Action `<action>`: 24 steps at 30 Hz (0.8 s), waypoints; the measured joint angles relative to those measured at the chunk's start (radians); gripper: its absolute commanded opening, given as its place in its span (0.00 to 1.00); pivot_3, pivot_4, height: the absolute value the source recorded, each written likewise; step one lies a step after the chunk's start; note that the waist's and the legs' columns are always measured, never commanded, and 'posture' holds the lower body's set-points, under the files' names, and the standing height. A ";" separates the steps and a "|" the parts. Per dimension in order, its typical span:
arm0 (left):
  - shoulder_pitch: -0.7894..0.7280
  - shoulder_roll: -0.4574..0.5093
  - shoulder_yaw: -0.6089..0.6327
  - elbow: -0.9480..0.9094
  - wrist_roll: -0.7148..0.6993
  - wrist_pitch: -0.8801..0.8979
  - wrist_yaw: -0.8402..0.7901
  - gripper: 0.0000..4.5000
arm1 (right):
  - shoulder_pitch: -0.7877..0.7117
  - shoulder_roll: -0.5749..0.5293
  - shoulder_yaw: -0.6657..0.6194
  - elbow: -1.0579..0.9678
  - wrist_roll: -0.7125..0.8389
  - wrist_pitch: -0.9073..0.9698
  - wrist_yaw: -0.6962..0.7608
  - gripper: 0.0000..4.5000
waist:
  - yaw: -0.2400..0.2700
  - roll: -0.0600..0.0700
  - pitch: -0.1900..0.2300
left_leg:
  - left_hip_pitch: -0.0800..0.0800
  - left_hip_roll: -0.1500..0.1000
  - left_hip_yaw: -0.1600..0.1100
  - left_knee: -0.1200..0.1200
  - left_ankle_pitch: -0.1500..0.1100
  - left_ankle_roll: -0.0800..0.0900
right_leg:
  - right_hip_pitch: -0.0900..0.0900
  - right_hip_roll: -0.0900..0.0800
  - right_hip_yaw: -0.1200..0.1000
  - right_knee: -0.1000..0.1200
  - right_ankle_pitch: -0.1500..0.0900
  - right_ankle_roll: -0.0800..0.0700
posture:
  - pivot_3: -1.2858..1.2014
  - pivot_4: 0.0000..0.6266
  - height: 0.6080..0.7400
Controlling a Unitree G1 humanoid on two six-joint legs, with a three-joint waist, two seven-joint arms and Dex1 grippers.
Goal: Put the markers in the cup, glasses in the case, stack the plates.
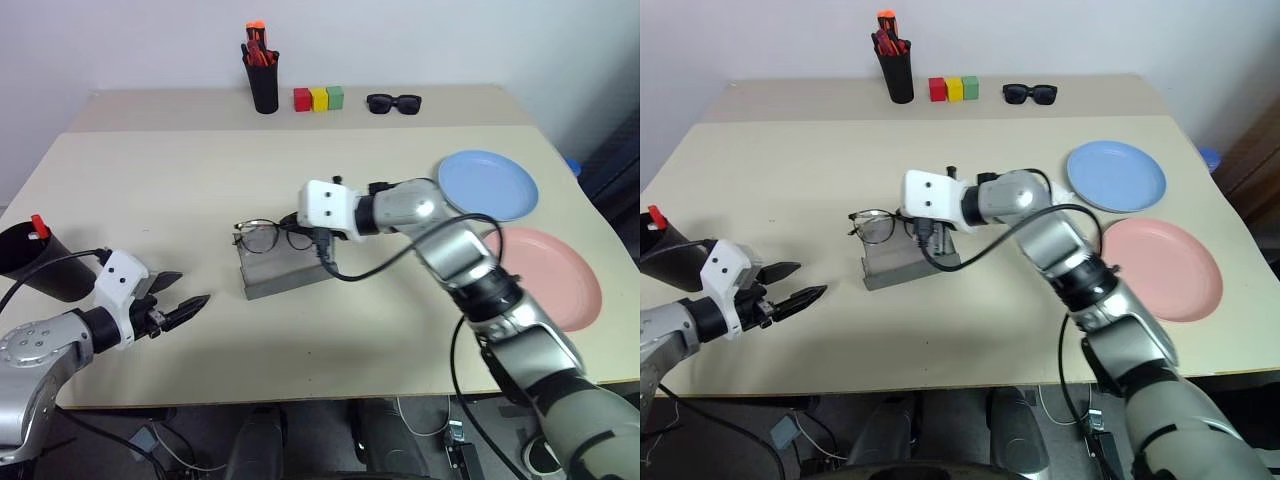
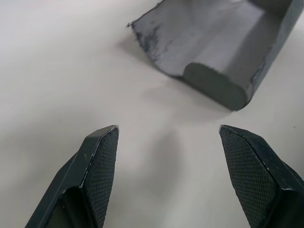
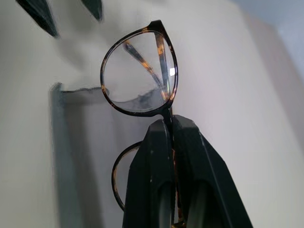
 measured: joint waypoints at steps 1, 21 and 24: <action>0.008 -0.004 0.000 -0.016 -0.004 0.001 0.006 0.77 | 0.001 0.001 0.015 0.031 -0.016 -0.031 0.003 0.01 | 0.003 0.000 0.000 | 0.000 0.000 0.000 0.000 0.000 0.000 | 0.000 0.000 0.000 0.000 0.000 0.000 | 0.52 0.24 1.00; -0.329 -0.064 -0.062 0.078 -0.074 0.111 0.130 0.12 | 0.118 -0.058 -0.087 -0.154 0.002 0.023 0.080 0.67 | 0.018 0.001 0.000 | 0.002 0.000 -0.001 0.000 0.000 0.000 | 0.002 0.001 0.000 0.001 0.002 0.003 | 0.52 0.24 1.00; -0.551 -0.131 -0.174 0.211 -0.029 0.143 0.197 0.12 | 0.200 -0.122 -0.167 -0.310 0.072 0.059 0.097 0.67 | 0.039 0.000 0.000 | 0.002 -0.001 -0.002 0.001 0.000 0.000 | 0.004 0.000 -0.001 -0.001 0.002 0.004 | 0.52 0.24 1.00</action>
